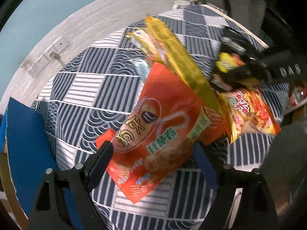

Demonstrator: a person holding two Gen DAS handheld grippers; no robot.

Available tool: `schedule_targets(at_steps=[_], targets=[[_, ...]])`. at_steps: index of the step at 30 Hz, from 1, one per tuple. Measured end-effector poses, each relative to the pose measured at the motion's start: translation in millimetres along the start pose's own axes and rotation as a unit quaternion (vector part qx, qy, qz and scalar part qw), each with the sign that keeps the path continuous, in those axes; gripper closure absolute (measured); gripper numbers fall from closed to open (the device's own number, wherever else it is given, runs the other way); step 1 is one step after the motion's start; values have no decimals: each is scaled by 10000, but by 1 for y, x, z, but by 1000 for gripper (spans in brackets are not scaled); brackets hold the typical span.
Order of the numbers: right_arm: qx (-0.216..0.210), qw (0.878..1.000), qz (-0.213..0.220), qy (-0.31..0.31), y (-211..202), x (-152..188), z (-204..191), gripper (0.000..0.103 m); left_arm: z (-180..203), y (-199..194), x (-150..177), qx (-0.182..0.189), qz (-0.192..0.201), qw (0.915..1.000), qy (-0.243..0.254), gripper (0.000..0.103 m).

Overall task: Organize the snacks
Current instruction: 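Grasp the red chip bag with the left tool while the right grasps the black bag, then carry the red bag with the left tool while the right carries the black bag to the box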

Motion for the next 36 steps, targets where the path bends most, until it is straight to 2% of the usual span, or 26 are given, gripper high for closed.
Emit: schedule_targets(at_steps=[5,10,16,20,28,34,36], targets=[[-68,9997,-24,236,2,2,15,70,-19,12,-12,38,-29,9993,-361,15],[-110,9997,-37,228,3,3,20,70,-30,19,-22,211,34,9988,-445,12],[-104,9997,-76,196,7,0,17,70,-43,25,-28,403,13,9961,-788,12],[-138,9997,-75,203,8,-2,16,70,-41,26,-32,556,-9,9967,-594,12],[-188,9995,-162,193,17,-3,14,70,-38,38,-34,779,-244,9963,269,11],[-182,9994,-161,237,28,-5,14,69,-36,47,-33,795,-366,9958,265,10],[-173,9994,-151,270,32,-7,15,70,-35,53,-30,642,-468,9962,352,10]])
Point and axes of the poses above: each gripper's, at about its wrist camera, not at the fingertips, and y roughly the way its jaws point, z to its right, x to its underside, the point moved 6 cm from there along y, roughly the way its jaws point, and after that the axes turned 7 degrees about z, right-handed, at the moved point
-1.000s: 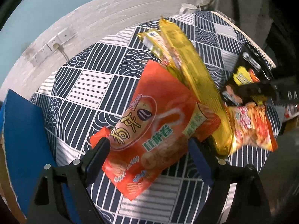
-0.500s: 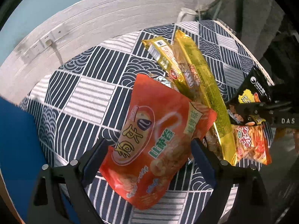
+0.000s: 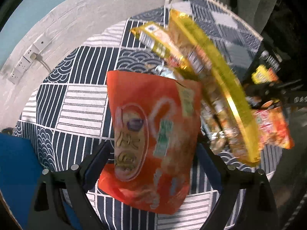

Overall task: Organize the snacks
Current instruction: 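Carry the red bag with the left tool while the right carries the black bag to the box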

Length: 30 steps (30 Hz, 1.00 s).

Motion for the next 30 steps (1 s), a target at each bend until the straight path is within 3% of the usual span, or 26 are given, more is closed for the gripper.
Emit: schedule_targets(at_steps=[5,7,9,12,15,30], targets=[[9,10000,79,3,3,-6,-2,78,1,12,6,-114,-111,9999,-24,12],[45,9999,122,-62,2,-9,-5,78,-1,12,6,-156,-65,9998,-115,18],[32,9998,164,-91,0,-11,-8,78,-4,10,6,-235,-7,9996,-181,34],[52,9996,214,-165,-2,-14,-13,78,-12,6,6,-208,21,9988,-433,45],[105,9992,279,-268,-4,-17,-18,78,-19,1,8,-244,57,9973,-697,47],[176,9951,835,-492,-53,-31,-35,78,-13,-62,1,-501,698,9937,-724,49]])
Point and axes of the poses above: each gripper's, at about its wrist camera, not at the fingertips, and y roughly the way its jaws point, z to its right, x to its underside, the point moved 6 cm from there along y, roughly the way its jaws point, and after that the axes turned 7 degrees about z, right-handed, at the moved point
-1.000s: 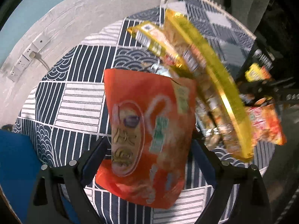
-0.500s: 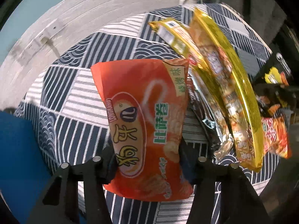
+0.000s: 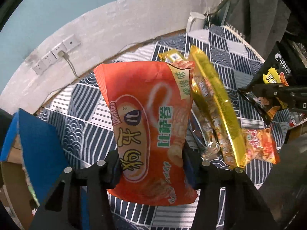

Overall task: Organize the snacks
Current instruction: 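Carry the red bag with the left tool while the right carries the black bag to the box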

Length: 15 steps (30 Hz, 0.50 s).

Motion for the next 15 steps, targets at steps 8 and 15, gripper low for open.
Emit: schedule_targets(at_steps=[8,15], targets=[[-93,9995,276,-147,-30,-9,-16,78,-10,-46,-4,-198,346,9991,-114,49],[-206,9983,409,-358,-46,-16,-43,78,-28,-74,1,-466,494,9973,-283,49]])
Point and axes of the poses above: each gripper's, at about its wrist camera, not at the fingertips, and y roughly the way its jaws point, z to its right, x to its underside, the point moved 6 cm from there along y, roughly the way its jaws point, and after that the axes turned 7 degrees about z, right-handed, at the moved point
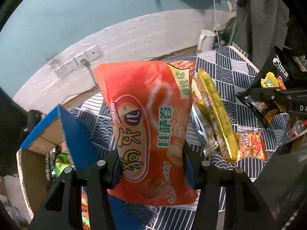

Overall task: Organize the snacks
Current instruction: 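Carry the red bag with the left tool while the right carries the black bag to the box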

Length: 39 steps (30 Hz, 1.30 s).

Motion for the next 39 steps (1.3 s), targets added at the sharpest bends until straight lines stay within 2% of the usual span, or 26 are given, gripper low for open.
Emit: schedule_targets(at_steps=[10,21,39], targets=[[-244,9989,192,-358,-16,-17,-49,78,-36,-34,12,-293,161,9993,-191,49],[-533,9956,228,-737,-11,-35,-107,78,-79,-63,29,-560,271,9965,-560,49],[-1052,9837,112,-1452,19,-62,-224,78,-179,-86,91,-1114,177,9845,-1344,49]])
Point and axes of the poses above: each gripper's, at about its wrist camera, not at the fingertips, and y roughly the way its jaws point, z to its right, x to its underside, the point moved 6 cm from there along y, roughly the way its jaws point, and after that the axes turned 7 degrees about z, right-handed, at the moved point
